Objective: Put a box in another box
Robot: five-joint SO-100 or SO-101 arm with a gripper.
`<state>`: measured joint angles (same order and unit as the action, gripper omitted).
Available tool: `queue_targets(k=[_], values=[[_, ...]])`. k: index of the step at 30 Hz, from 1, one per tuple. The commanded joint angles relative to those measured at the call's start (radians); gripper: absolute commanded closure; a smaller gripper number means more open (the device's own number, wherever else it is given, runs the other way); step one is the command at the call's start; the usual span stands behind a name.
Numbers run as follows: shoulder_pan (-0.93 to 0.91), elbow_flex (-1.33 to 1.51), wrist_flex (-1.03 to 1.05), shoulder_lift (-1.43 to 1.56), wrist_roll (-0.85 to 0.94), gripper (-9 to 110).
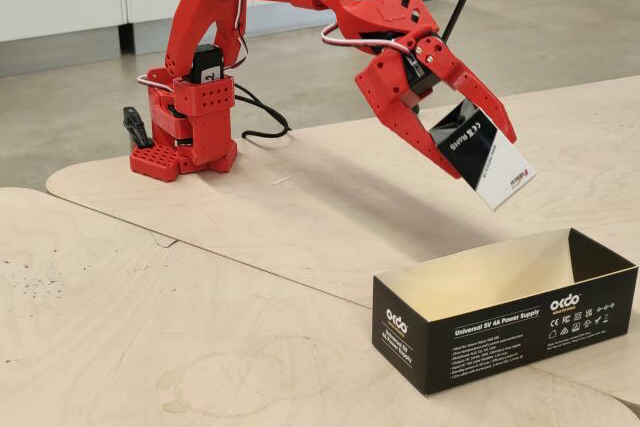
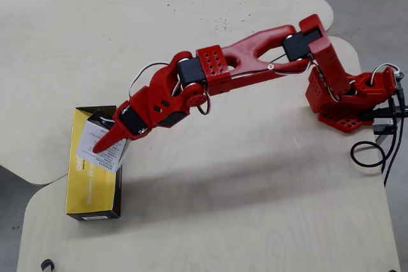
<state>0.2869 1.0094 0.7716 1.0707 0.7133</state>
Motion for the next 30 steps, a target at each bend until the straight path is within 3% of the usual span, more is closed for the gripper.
queue_targets(k=[1,14,30], values=[[0.037,-0.072,-0.034,0.006,-0.023,83],[0.044,-0.219,-0.04,-0.086,-0.166,82],[-0.003,-0.202,-0.071,-0.152,-0.288,81]])
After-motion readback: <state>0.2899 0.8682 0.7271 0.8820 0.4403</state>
